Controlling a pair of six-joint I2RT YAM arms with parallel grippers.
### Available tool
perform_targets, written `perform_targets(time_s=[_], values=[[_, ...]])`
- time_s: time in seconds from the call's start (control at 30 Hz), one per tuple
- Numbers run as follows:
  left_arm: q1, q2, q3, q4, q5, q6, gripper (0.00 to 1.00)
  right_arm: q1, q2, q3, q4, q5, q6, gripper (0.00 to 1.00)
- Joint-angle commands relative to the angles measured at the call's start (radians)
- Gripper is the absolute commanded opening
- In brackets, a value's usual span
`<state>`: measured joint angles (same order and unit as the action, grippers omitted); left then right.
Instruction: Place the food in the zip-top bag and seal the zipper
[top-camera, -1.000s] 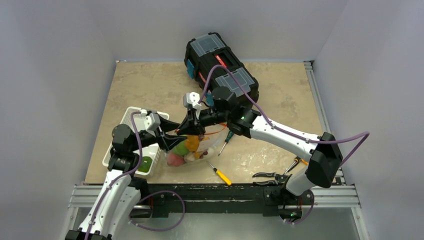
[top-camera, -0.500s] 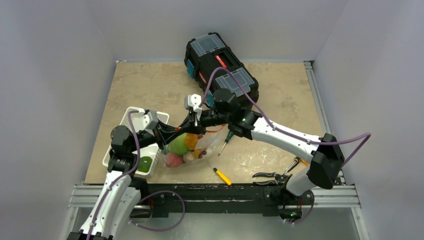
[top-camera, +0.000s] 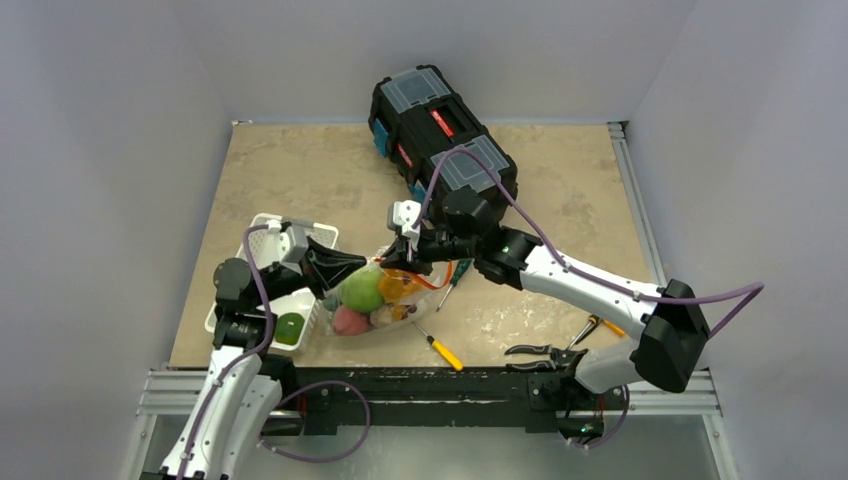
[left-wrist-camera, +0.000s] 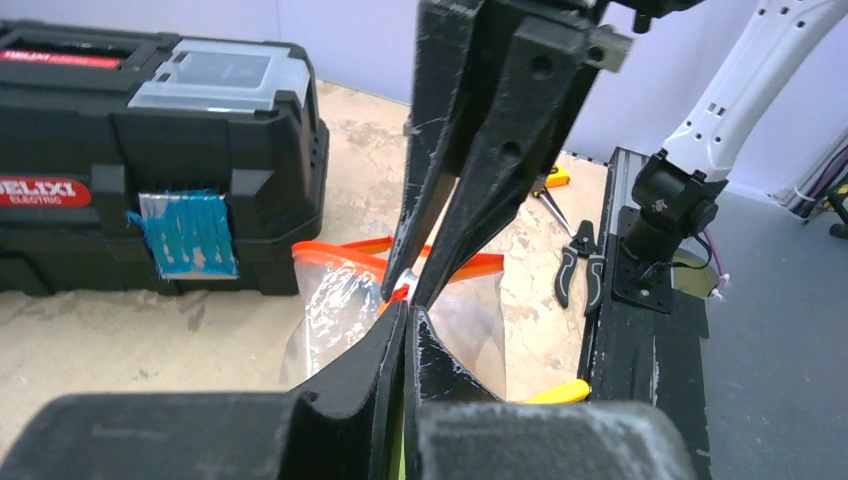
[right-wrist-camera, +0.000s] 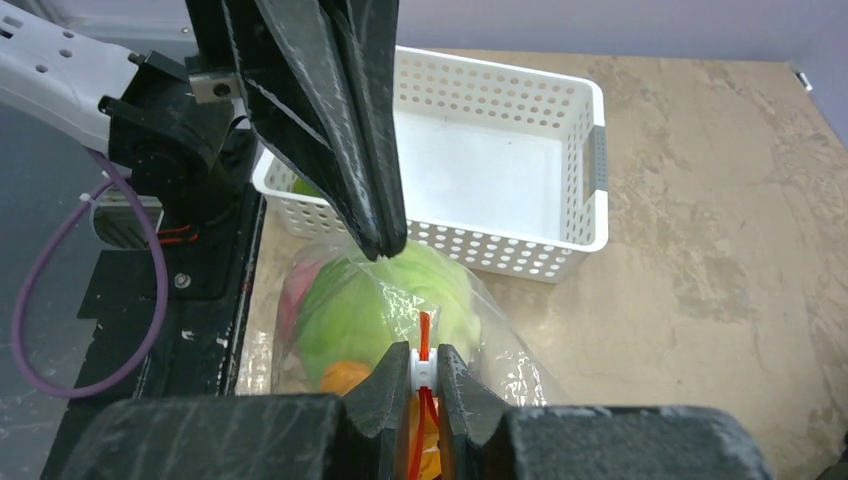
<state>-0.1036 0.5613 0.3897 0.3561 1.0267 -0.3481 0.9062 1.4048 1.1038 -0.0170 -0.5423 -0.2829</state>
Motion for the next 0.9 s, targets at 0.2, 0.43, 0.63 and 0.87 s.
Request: perform_targets(time_s=[0.2,0.43,0.63,0.87], values=[[0.001,-0.111,0.037,-0.048,0.023,0.025,0.48,-0.006,0.023,0.122,-0.064,-0.112,-0.017,0.00],[-0.001,-0.151,0.054,-0.082,0.006,0.002,0.62,-0.006,0.027,0.142,-0.083,-0.216,-0.030,0.00],[-0.009,-0.041,0.073,0.024,0.089,-0.027,0.45,-0.005,0.028,0.146,-0.117,-0.258,-0.071,0.00],[-0.038,0.006,0.077,0.049,0.118,-0.028,0.34,-0.006,0.025,0.144,-0.116,-0.248,-0.076,0.00]])
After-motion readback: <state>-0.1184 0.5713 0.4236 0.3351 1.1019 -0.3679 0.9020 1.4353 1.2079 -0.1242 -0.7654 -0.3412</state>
